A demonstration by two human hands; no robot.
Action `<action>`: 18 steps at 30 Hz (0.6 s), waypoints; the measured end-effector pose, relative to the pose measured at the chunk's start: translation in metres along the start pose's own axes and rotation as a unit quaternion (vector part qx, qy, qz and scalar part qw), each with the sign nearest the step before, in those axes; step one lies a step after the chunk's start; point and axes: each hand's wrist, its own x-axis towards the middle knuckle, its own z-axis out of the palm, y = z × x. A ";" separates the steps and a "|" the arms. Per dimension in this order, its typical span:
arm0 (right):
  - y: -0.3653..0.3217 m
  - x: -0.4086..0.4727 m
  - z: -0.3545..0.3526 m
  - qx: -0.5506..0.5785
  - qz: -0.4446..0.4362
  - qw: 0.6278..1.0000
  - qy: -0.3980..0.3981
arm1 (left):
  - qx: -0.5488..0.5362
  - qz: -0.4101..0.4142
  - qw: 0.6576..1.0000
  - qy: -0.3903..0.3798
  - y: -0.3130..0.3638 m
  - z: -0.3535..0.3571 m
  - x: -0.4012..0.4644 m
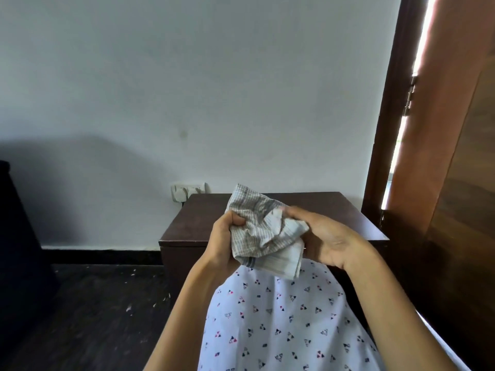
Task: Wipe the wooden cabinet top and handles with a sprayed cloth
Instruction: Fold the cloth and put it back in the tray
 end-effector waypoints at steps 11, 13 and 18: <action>0.000 0.019 -0.010 0.048 -0.076 0.996 -0.002 | 0.264 0.122 0.957 -0.008 0.006 -0.037 0.020; -0.002 0.025 -0.002 0.038 -0.117 0.992 -0.020 | 0.279 0.155 0.947 0.007 0.009 -0.041 0.021; -0.001 0.043 0.016 -0.087 -0.178 0.980 -0.007 | 0.302 0.173 0.933 0.088 0.017 -0.057 0.027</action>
